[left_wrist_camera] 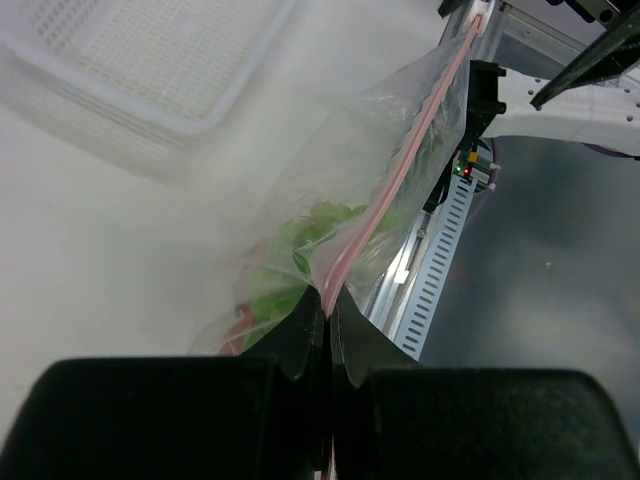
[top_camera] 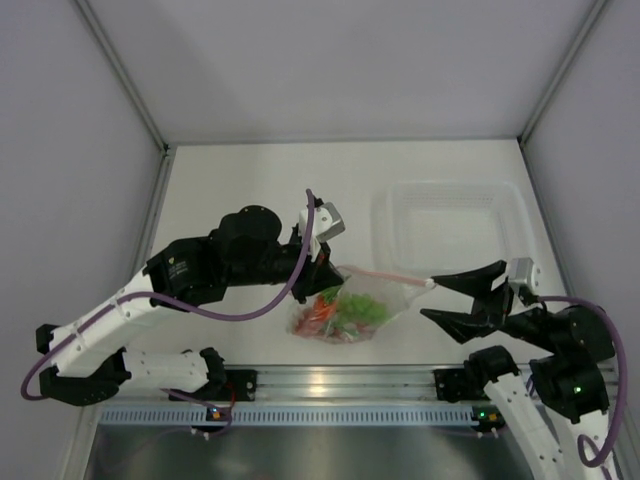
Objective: Open the zip-top bag and remove the fake food
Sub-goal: Pick up the zipper food storage bag at the center of the board, then place the zipper food storage bag at the center of the board.
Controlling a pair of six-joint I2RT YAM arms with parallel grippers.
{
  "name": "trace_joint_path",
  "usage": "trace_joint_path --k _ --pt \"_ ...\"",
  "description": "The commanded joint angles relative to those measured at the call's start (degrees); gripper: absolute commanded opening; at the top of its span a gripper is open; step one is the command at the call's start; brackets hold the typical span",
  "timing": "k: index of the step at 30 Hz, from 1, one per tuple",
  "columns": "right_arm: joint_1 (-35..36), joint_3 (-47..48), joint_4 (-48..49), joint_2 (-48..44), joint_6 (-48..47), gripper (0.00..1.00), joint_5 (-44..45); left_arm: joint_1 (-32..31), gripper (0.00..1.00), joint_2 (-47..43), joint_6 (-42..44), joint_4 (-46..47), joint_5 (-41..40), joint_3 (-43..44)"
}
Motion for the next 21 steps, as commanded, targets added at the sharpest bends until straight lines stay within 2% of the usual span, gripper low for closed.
trace_joint_path --k 1,7,14,19,21 --pt "0.29 -1.30 7.33 -1.01 -0.04 0.60 -3.61 0.06 0.00 -1.39 0.18 6.33 2.90 3.59" --pt "0.29 -2.18 9.10 -2.85 -0.56 0.40 -5.99 0.06 0.00 -1.65 0.09 7.20 3.78 3.95" --pt "0.29 -2.79 11.47 -4.00 0.41 0.29 -6.87 0.06 0.00 -1.56 -0.61 7.73 4.66 4.03" --pt "0.20 -3.41 13.50 -3.74 2.16 0.10 -6.70 0.06 0.00 -1.12 -1.05 8.00 4.84 4.03" --pt "0.29 -3.24 13.41 -3.56 2.26 0.08 -6.52 0.06 0.00 -1.12 -1.14 8.35 4.84 4.03"
